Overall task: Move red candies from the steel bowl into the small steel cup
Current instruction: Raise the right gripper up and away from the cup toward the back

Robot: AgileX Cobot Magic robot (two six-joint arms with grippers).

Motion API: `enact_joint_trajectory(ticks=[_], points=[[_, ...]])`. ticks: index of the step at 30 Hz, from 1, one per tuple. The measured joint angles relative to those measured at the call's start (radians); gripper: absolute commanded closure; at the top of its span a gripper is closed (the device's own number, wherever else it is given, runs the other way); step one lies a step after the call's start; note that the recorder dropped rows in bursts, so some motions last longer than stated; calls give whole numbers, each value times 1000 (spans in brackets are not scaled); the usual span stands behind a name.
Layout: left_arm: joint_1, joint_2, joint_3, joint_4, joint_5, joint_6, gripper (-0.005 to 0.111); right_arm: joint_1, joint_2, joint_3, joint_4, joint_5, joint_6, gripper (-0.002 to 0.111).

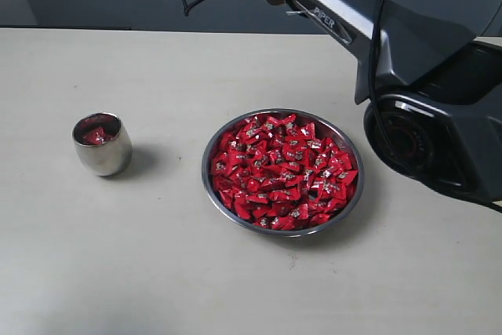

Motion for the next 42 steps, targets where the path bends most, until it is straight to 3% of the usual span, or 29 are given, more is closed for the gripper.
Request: enact_joint_trajectory(ticks=[5, 13, 17, 21, 28, 42], points=[[0, 0, 0, 0, 0, 0, 106, 0, 2, 0, -72, -124, 158, 109], [0, 0, 0, 0, 0, 0, 106, 0, 2, 0, -322, -209, 821, 109], [0, 0, 0, 0, 0, 0, 106, 0, 2, 0, -333, -209, 905, 109], [0, 0, 0, 0, 0, 0, 106, 0, 2, 0, -340, -198, 824, 109], [0, 0, 0, 0, 0, 0, 106, 16, 2, 0, -340, -61, 249, 109], [0, 0, 0, 0, 0, 0, 106, 24, -90, 0, -385, 94, 205, 109]])
